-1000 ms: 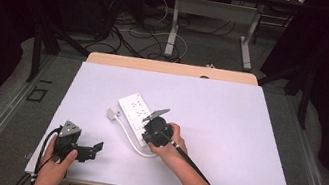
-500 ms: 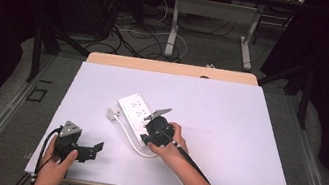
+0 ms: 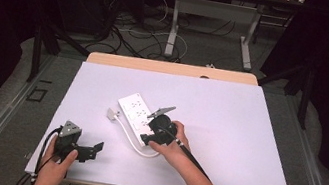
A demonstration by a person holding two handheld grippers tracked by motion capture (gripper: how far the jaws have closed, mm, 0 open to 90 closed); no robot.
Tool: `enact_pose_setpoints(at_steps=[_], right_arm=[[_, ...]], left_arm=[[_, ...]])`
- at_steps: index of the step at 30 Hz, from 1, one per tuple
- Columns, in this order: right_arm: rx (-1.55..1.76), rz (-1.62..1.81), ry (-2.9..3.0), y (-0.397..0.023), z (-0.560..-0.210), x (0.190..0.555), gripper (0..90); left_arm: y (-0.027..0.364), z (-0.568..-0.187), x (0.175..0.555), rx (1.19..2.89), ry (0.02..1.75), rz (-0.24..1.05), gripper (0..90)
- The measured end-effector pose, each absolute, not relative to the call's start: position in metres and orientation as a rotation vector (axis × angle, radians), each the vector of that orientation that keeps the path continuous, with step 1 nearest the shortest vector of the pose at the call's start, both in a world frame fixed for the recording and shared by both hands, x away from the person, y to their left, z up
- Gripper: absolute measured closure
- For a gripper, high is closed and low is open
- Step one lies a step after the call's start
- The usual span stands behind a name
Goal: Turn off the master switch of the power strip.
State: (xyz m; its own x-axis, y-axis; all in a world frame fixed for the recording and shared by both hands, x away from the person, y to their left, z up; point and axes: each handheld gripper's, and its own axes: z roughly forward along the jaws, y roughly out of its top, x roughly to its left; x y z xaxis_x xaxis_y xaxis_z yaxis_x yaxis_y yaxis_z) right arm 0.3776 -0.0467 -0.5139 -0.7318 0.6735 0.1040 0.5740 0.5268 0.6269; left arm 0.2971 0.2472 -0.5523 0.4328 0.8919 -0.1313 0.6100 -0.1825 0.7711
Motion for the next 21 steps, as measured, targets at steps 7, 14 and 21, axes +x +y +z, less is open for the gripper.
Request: enact_pose_setpoints(at_steps=[7,14,21], right_arm=[[1.084,0.956,2.602,-0.049,-0.514,0.378,25.4],[1.079,0.954,2.579,-0.053,-0.513,0.38,15.3],[1.117,0.991,2.552,-0.06,-0.507,0.384,15.4]], left_arm=[[0.247,-0.552,0.297,1.897,1.275,0.45,1.0],[0.247,-0.552,0.297,1.896,1.273,0.452,1.0],[0.247,-0.552,0.297,1.897,1.276,0.451,1.0]])
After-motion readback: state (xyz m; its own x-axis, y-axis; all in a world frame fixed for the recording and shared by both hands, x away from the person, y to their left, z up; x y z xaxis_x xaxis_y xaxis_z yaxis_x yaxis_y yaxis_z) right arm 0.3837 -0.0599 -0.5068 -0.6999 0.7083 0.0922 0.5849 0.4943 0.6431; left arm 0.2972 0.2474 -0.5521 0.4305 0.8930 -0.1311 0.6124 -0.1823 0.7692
